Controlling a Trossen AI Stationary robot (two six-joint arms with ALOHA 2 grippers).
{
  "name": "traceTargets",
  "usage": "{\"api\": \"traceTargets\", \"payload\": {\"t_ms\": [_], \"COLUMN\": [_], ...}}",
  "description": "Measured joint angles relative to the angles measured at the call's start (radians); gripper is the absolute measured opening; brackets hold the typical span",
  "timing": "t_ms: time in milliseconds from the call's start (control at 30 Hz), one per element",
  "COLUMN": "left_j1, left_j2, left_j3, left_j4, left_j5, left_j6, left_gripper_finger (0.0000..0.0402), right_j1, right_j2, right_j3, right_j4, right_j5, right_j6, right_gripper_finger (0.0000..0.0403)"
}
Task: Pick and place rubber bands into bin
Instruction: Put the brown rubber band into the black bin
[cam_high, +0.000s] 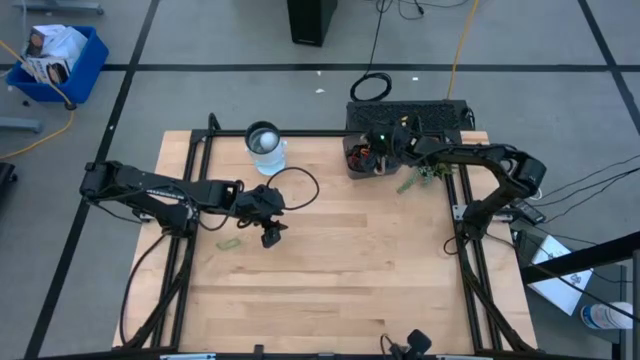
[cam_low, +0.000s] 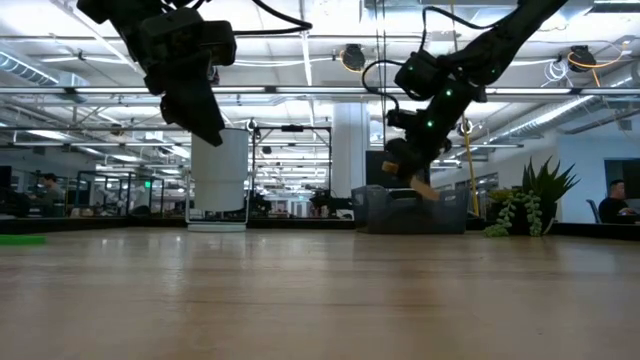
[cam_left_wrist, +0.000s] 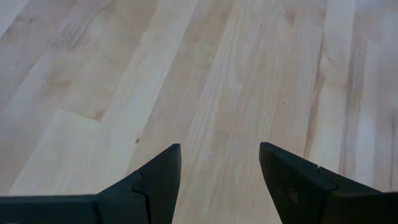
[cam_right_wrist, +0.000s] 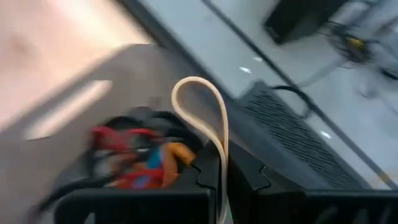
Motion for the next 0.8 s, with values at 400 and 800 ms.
{"api": "traceTargets", "payload": {"t_ms": [400, 800], "left_j1": [0.000, 0.000], "left_j2": [0.000, 0.000], "left_j3": [0.000, 0.000], "left_j4": [0.017, 0.021], "left_j5": [0.000, 0.000], "left_j6": [-0.002, -0.002], "left_gripper_finger": [0.0225, 0.0225], "right_j1": [-0.046, -0.039], "right_j2": [0.000, 0.000], "right_j3": [0.000, 0.000], "right_j4": [-0.009, -0.009], "right_j5": [0.026, -0.147], "right_j6": [0.008, 0.002], "right_gripper_finger": [0.0008, 0.0026]}}
